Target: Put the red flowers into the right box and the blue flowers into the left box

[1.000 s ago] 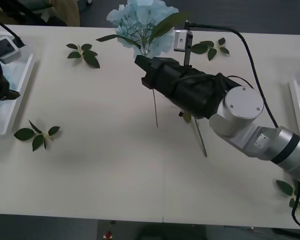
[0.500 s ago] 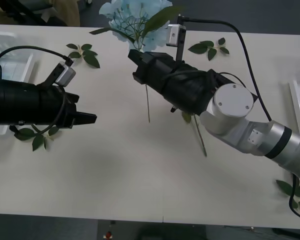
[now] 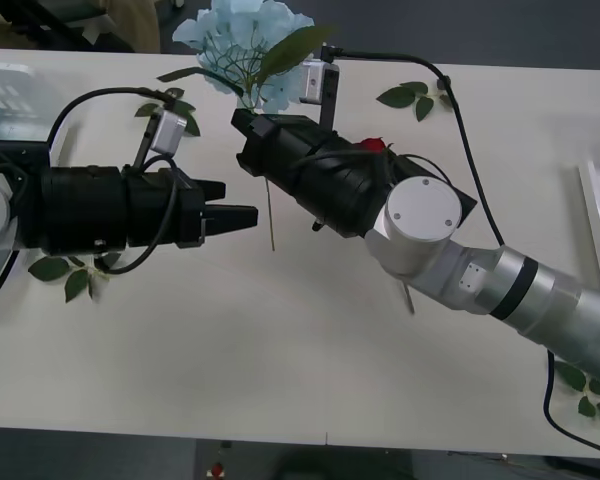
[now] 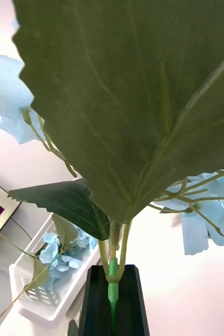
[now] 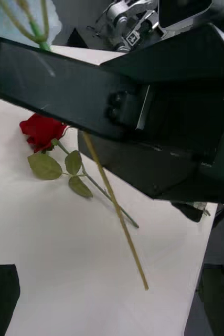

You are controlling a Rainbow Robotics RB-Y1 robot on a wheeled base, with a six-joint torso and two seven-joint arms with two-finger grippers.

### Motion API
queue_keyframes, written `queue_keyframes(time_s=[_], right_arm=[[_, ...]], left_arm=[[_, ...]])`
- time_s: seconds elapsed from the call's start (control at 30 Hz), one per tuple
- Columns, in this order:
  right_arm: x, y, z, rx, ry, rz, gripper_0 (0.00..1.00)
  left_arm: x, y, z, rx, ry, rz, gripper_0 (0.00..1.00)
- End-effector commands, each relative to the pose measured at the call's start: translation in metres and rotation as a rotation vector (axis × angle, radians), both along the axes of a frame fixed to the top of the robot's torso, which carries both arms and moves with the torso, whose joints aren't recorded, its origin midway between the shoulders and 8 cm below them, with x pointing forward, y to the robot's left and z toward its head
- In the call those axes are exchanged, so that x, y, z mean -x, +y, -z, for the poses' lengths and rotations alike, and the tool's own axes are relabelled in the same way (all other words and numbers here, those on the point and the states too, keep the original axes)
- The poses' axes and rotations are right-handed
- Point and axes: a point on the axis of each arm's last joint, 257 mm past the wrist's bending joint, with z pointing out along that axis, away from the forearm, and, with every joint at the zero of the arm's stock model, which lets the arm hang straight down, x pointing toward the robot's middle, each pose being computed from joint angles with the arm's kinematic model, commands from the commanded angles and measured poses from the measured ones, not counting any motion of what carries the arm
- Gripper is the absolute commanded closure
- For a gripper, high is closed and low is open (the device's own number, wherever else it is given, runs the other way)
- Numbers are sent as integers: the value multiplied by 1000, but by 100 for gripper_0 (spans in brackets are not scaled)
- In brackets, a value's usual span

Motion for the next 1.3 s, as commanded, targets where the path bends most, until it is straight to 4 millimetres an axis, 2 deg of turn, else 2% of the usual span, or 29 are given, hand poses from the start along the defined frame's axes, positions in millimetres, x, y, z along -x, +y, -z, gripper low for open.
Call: queue_keyframes(time_s=[0.03,0.3,0.6,0.83,0.87,0.9,0.93,0.97,1.0,1.3], right_arm=[[-1,5,-21,-6,-45,-5,100],[2,10,-23,-9,-40,-24,100],[-2,17,-19,-5,-29,-31,100],[-3,19,-19,2,-28,-39,100],[-4,19,-19,3,-29,-38,100],[-4,19,-19,3,-27,-39,100],[-5,19,-18,4,-27,-38,100],[-5,19,-19,4,-27,-37,100],[-5,19,-19,3,-27,-38,100],[-5,21,-19,1,-22,-43,100]], left_arm=[[-6,-14,4,48,15,-21,0],[-18,-20,14,73,32,-54,0],[-33,-34,6,88,49,-33,0],[-40,-48,2,102,39,-31,5],[-40,-49,3,101,42,-30,8],[-41,-49,4,103,48,-32,25],[-42,-50,5,105,50,-31,48],[-42,-51,5,108,54,-31,96],[-42,-50,5,108,53,-32,100],[-43,-53,3,126,57,-35,100]])
